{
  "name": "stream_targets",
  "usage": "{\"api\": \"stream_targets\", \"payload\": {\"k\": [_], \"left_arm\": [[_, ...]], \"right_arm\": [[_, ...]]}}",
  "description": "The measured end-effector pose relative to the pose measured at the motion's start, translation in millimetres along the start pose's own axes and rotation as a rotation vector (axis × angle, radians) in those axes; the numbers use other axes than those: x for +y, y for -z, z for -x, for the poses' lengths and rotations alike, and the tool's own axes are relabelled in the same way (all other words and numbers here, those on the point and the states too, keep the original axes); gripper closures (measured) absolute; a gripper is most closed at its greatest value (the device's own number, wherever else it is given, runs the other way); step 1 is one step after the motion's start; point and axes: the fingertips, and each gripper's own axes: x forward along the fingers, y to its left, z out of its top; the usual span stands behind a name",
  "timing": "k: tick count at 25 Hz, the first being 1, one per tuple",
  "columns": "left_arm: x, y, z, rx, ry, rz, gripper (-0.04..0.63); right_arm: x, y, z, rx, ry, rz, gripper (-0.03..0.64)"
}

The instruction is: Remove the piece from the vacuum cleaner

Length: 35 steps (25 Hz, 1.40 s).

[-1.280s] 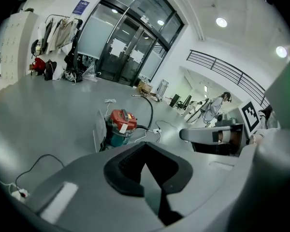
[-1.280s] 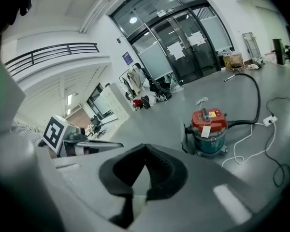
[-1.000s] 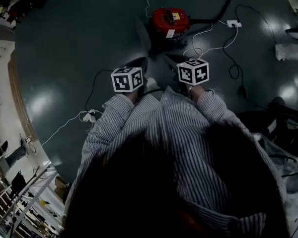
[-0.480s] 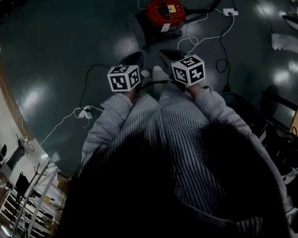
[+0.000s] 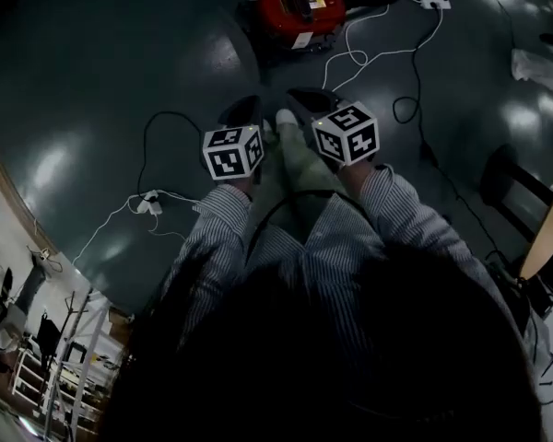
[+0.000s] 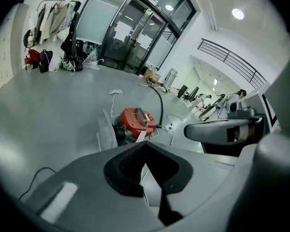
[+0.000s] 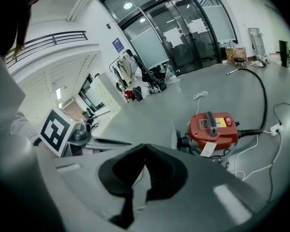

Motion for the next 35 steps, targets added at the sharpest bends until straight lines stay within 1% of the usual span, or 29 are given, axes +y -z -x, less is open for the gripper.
{"api": "stream_targets", "payload": {"k": [2,5,9,11,14,18,20,23,25,26,27,31,35], "left_arm": [[10,7,-26,0.005,-0.002,0.018,0.589],[31,21,-68,0.007,-0.002,0.035,0.565],[60,61,-105,0.056,-0.014,0.055,0.545],[76,75,-124,0.064,-0.032,0.071,0.540],[101,89,-149,0.069,-0.059,0.086,0.507],[114,94,-179,0.082,-0.059,0.052,0.460],[115,92,-191,0.084,-0.049,0.043,0.451],[117,95,-198,0.092,-0.053,0.031,0.456],[119,97,-203,0.095,-0.040,0.039,0.462],[119,97,-205,0.094,-0.029,0.046,0.475],[119,96,-206,0.095,-0.020,0.050,0.502],[117,97,-207,0.118,-0.012,0.045,0.522],[123,94,-204,0.132,-0.024,0.067,0.563]], "right_arm": [[-17,5,-21,0.003,-0.007,-0.005,0.615],[-45,20,-60,0.005,-0.017,-0.019,0.615],[-67,60,-102,0.025,-0.020,-0.082,0.615],[-80,80,-120,0.041,-0.012,-0.105,0.615],[-98,102,-142,0.055,0.005,-0.151,0.615],[-116,116,-161,0.079,0.013,-0.176,0.615],[-124,116,-166,0.081,0.017,-0.180,0.615],[-128,117,-168,0.074,0.021,-0.186,0.615],[-131,116,-171,0.065,0.025,-0.190,0.615],[-132,115,-172,0.061,0.030,-0.194,0.615],[-133,113,-172,0.057,0.036,-0.200,0.615],[-129,108,-172,0.049,0.034,-0.216,0.615],[-126,104,-174,0.052,0.023,-0.214,0.615]]}}
